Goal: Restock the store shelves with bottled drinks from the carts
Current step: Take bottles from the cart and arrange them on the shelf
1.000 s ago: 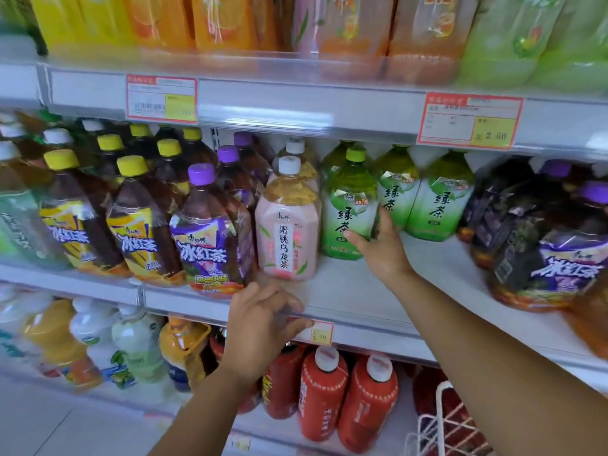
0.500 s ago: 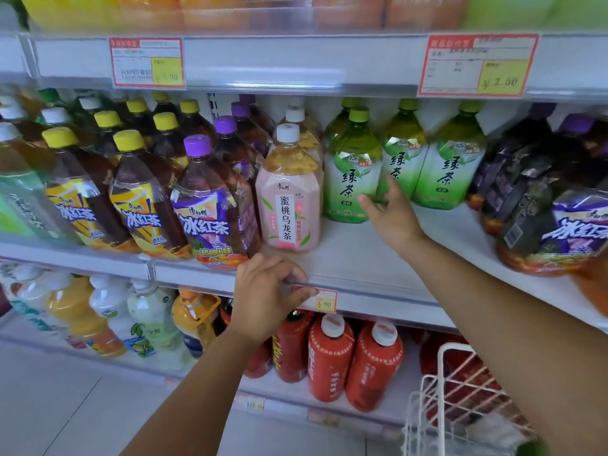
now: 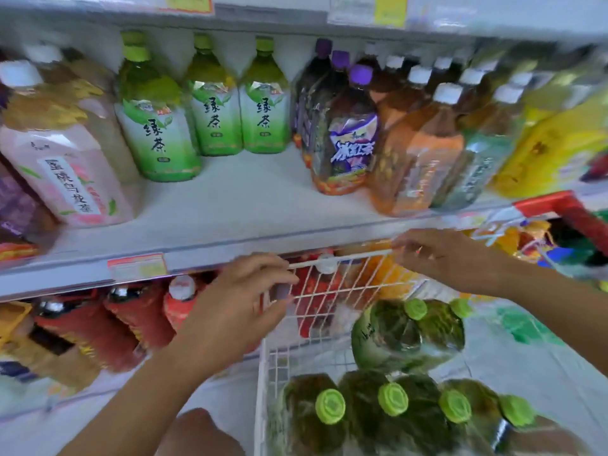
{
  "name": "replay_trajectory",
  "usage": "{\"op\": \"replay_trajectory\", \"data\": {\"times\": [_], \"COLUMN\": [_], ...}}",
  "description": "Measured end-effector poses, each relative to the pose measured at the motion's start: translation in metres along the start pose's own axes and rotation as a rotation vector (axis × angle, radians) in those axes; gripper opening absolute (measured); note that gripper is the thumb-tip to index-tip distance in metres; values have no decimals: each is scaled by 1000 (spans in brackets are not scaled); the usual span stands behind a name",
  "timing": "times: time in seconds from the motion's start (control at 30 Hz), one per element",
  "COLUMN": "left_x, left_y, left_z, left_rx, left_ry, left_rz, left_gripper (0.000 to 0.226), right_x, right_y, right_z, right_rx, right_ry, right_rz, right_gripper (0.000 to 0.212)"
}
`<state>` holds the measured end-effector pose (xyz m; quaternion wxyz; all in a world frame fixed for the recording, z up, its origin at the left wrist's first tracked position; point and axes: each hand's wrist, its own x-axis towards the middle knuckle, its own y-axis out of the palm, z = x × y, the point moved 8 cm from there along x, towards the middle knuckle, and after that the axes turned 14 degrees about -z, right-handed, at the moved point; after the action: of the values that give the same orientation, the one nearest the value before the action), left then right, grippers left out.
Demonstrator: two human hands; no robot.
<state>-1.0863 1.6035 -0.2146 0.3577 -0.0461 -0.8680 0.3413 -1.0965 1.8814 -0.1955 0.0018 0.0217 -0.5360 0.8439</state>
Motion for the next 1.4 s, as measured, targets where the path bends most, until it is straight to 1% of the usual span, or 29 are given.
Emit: {"op": "replay_trajectory", "data": {"times": [0.07,0.13,0.2,0.27,0.37,0.47,0.53,0.57,0.63,0.67,0.7,0.77,0.8,0.83,0.87,0.9,0.93,1.0,1.03,1.07,1.1,1.13,1.17,1.23,1.27,1.33,1.4], "left_x": [3,4,-1,-6,-8,-5,-4,-4,-2,-1,0,5,10,18,25,32,37,47,52,56,61,65,69,79,84,87,79], "left_y": [30,52,68,75,74,71,69,69,69,70,71,69,63,54,41,28,14,-14,-27,-41,-52,-63,-71,-85,-89,-96,-111], "left_z": [-24,-34,-35,-34,-32,-28,-27,-27,-25,-23,-24,-29,-32,-33,-32,-29,-25,-14,-9,-6,-2,1,5,16,23,43,70], "left_rx": [-34,-44,-45,14,97,90,91,92,59,6,-96,-407,-529,-583,-594,-594,-602,-606,-595,-589,-577,-573,-553,-512,-487,-411,-298], "left_ry": [47,48,18,12,-16,-80,-105,-112,-147,-192,-255,-400,-446,-472,-482,-473,-463,-442,-430,-423,-411,-403,-396,-375,-369,-384,-435], "left_rz": [114,173,216,244,259,246,247,251,267,288,318,352,327,266,184,104,32,-69,-107,-143,-166,-186,-199,-212,-204,-189,-226], "left_gripper": [30,34,32,28,31,33,39,45,66,78,88,98,96,91,86,81,78,77,77,77,77,76,75,76,79,88,96], "right_x": [-11,-21,-31,-38,-40,-38,-35,-33,-30,-28,-26,-22,-20,-18,-15,-13,-11,-7,-6,-5,-2,4,13,35,46,70,95], "right_y": [6,25,50,69,70,63,53,44,18,3,-11,-31,-38,-45,-53,-59,-64,-59,-50,-38,-25,-14,-7,1,2,8,16], "right_z": [-32,-51,-54,-49,-43,-37,-14,0,28,40,54,86,102,120,134,144,150,154,157,162,170,178,185,194,198,203,205], "right_rx": [-136,-242,-231,-222,-283,-161,-130,-109,-21,51,131,272,328,384,445,504,529,463,404,372,398,466,541,613,639,650,630], "right_ry": [90,138,159,150,143,167,84,39,-18,-36,-56,-117,-156,-194,-221,-232,-239,-243,-239,-246,-256,-273,-284,-279,-263,-262,-250], "right_rz": [87,185,220,159,8,-8,6,1,-23,-37,-46,-32,-30,-41,-60,-74,-76,-39,-21,-4,-4,-39,-95,-224,-263,-309,-322], "right_gripper": [31,43,48,46,39,30,22,19,14,14,16,20,22,22,24,30,45,96,114,122,124,121,113,92,87,89,94]}}
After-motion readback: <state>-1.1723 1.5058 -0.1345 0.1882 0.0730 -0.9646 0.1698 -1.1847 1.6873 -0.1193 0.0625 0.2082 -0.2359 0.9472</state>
